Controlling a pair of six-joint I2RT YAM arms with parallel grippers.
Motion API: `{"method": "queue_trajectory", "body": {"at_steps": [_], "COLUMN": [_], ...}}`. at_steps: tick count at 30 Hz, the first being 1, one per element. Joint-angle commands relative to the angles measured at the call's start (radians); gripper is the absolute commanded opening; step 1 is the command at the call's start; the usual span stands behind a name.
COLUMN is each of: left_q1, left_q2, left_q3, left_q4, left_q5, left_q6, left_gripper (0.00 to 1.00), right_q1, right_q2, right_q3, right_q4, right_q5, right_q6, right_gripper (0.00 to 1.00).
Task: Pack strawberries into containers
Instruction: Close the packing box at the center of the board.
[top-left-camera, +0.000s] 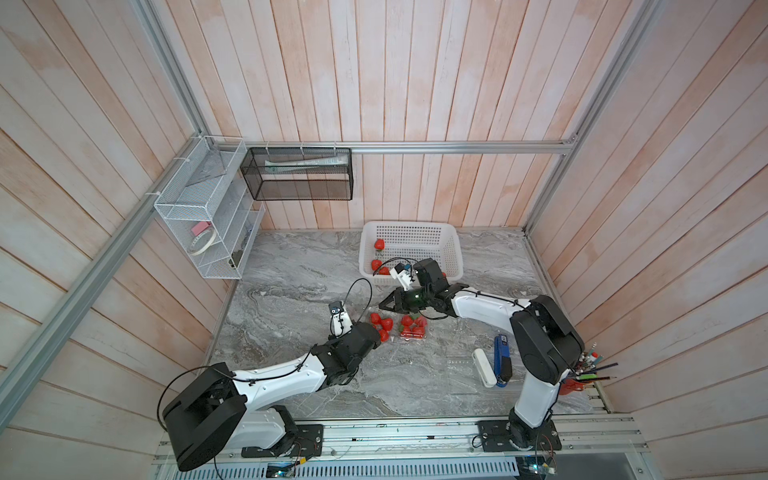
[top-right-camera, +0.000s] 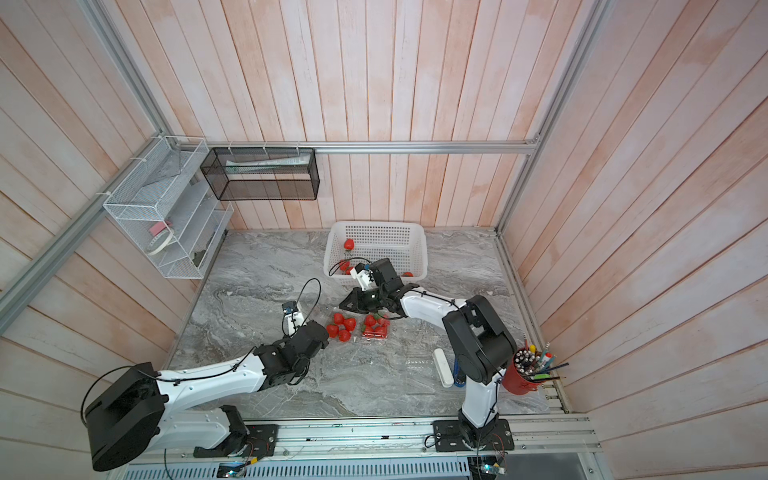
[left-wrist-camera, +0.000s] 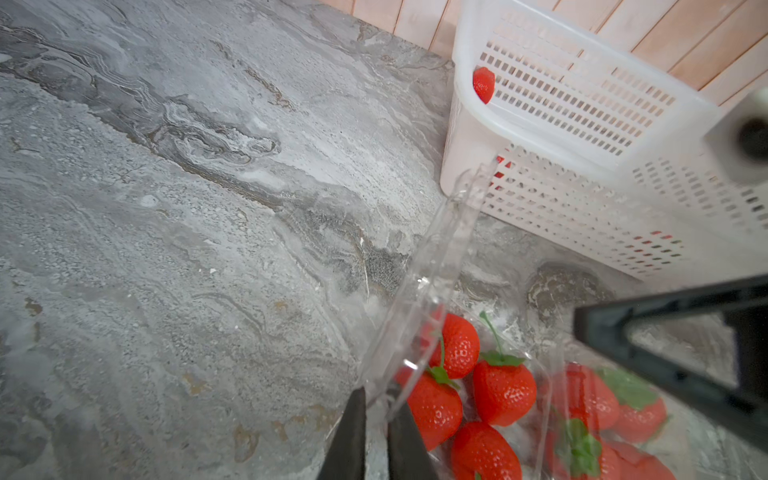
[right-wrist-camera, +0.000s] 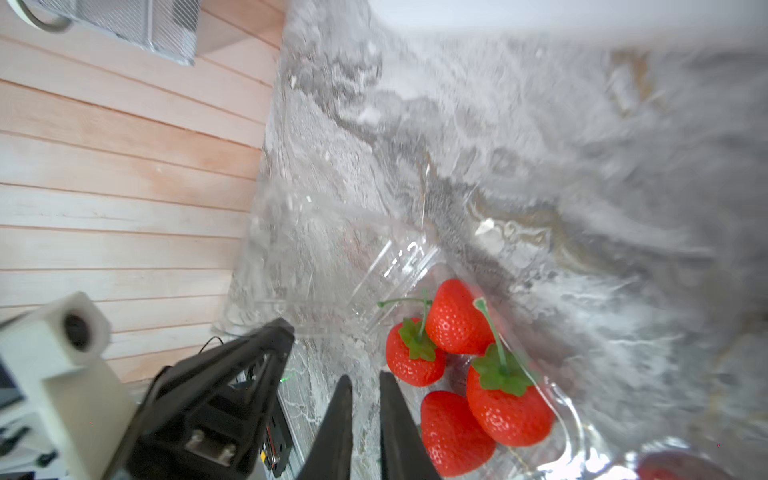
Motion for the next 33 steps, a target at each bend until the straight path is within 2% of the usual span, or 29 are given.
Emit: {"method": "queue_trajectory", "body": {"at_steps": [1, 6, 8, 14, 27, 33], "left_q1": [-0.014, -0.037, -0.08, -0.119, -0.123, -0.123], "left_q2": [0.033, 0.087, 0.108, 0.161, 0.213, 0.222], "left_q3": [0.038, 0.073, 0.094, 0.151, 0.191, 0.196], "left_q4": [0.004, -0.002, -0.008, -0.01, 0.014, 0.021], "left_q5": [-0.016, -0.038, -0.058, -0.097, -0.088, -0.086], "left_q6": [0.015, 0.038, 0.055, 0.101, 0.144, 0.157], "left_gripper": [0.14, 0.14, 0.14, 0.14, 0.14, 0.14], "right_q1": [-0.011, -0.024, -0.025, -0.024, 0.056, 0.078], "right_q2": [-0.018, -0.011, 0.0, 0.049, 0.2, 0.246], "right_q3": [-0.003, 0.068, 0.138, 0.318, 0.501, 0.557], "right_q4": [0.003, -0.03, -0.073, -0.179, -0.373, -0.491], "right_q5": [0.028, 0.01, 0.007, 0.019, -0.061, -0.002], "right_q6": [-0.01, -0.033, -0.06, -0.125, -0.247, -0.311], "right_gripper": [0.16, 0.16, 0.16, 0.17, 0.17, 0.16]}}
